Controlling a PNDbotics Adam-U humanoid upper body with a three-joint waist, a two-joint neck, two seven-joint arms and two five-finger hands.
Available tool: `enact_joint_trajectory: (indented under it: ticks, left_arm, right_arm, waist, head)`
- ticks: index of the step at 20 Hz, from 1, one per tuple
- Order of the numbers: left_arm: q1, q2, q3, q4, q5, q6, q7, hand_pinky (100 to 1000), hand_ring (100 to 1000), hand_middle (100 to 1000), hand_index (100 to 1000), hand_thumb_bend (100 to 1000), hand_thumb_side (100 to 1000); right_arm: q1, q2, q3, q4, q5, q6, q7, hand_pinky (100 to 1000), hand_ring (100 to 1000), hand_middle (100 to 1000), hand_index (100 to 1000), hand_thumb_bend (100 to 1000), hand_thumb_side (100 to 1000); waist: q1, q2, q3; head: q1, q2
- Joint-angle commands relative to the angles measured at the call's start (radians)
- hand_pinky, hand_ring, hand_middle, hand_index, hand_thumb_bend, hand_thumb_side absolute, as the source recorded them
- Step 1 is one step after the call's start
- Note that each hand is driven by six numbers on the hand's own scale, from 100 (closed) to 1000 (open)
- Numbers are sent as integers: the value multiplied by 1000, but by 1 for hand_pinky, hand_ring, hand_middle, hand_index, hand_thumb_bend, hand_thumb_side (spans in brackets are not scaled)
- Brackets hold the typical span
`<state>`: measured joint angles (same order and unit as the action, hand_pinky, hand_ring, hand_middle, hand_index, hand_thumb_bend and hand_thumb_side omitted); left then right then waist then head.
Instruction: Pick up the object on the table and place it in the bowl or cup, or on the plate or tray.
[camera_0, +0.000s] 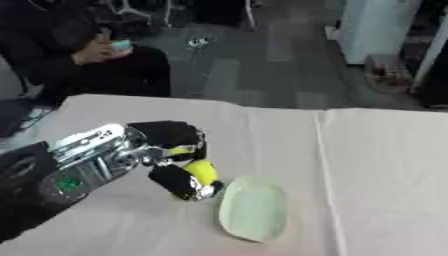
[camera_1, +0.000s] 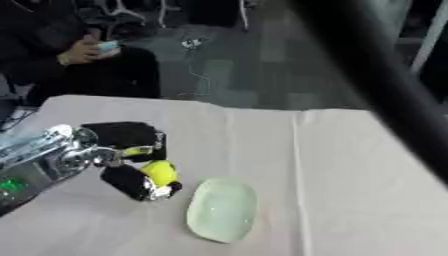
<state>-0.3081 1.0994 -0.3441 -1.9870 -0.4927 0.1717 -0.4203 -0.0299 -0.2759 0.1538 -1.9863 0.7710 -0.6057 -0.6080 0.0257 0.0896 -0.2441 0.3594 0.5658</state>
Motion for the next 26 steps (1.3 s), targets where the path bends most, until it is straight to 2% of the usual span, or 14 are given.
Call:
enact_joint_trajectory:
  ticks: [1, 6, 7, 8, 11, 12, 17, 18, 19, 20, 21, 22, 24, 26]
  left_arm:
    - [-12, 0, -4, -11, -27, -26, 56, 100, 100, 100, 202, 136, 798]
    - [-31, -36, -23, 38, -79, -81, 144, 100, 100, 100, 211, 134, 809]
    - [-36, -44, -28, 53, -93, -94, 160, 100, 100, 100, 211, 142, 801]
    - [-39, -51, -33, 68, -105, -107, 174, 100, 100, 100, 217, 135, 813]
    - [-54, -71, -52, 107, -133, -140, 197, 100, 100, 100, 229, 138, 818]
    - [-57, -75, -57, 117, -140, -151, 201, 100, 100, 100, 229, 140, 816]
    - [-66, -96, -72, 161, -167, -207, 227, 100, 100, 100, 260, 142, 829]
    - [-66, -99, -74, 168, -170, -215, 235, 100, 100, 100, 344, 129, 864]
    - [-65, -101, -77, 174, -173, -221, 238, 100, 100, 181, 397, 134, 891]
    - [-64, -102, -80, 181, -175, -224, 237, 100, 220, 318, 489, 172, 961]
    - [-62, -102, -85, 191, -177, -221, 225, 187, 329, 401, 537, 184, 993]
    - [-61, -103, -88, 197, -180, -216, 209, 327, 473, 510, 600, 298, 966]
    - [-60, -104, -96, 206, -183, -206, 157, 476, 598, 627, 667, 423, 949]
    - [-57, -105, -100, 210, -173, -197, 100, 555, 667, 694, 699, 499, 939]
  right_arm:
    - [-21, -32, -18, -14, -41, -301, -299, 298, 305, 258, 395, 439, 639]
    - [-54, -63, -41, -14, -110, -301, -299, 301, 306, 265, 408, 464, 663]
    - [-61, -69, -46, -14, -124, -301, -299, 301, 306, 264, 408, 444, 669]
    - [-66, -73, -50, -14, -135, -301, -299, 302, 306, 267, 413, 473, 672]
    - [-79, -85, -65, -14, -168, -301, -299, 302, 307, 268, 415, 500, 658]
    - [-81, -88, -69, -14, -176, -301, -299, 303, 306, 268, 416, 478, 676]
    - [-89, -102, -84, -14, -201, -301, -299, 305, 306, 269, 418, 479, 681]
    - [-90, -103, -86, -14, -204, -301, -299, 304, 307, 269, 418, 476, 682]
    - [-91, -104, -87, -14, -206, -301, -299, 304, 307, 269, 418, 475, 682]
    - [-91, -104, -88, -14, -207, -301, -299, 304, 307, 269, 418, 475, 683]
    - [-91, -104, -89, -14, -208, -301, -299, 304, 307, 269, 418, 475, 682]
    - [-91, -104, -89, -14, -208, -301, -299, 304, 307, 269, 418, 471, 682]
    - [-90, -103, -89, -14, -208, -301, -299, 304, 306, 269, 417, 468, 682]
    - [-89, -102, -88, -14, -205, -301, -299, 304, 306, 268, 417, 466, 681]
  waist:
    - [5, -9, -11]
    - [20, -1, -43]
    - [24, 1, -50]
    - [26, 2, -56]
    - [31, 5, -70]
    - [32, 5, -73]
    - [38, 6, -82]
    - [38, 6, -82]
    - [39, 6, -82]
    - [39, 7, -82]
    - [39, 7, -82]
    - [39, 7, -82]
    - [38, 7, -82]
    - [37, 7, -80]
  head:
    - [21, -20]
    - [45, -19]
    - [52, -18]
    - [55, -18]
    - [60, -22]
    - [61, -23]
    - [61, -34]
    - [61, -35]
    - [62, -34]
    - [63, -33]
    - [63, -32]
    - [64, -31]
    - [62, -30]
    - [60, -30]
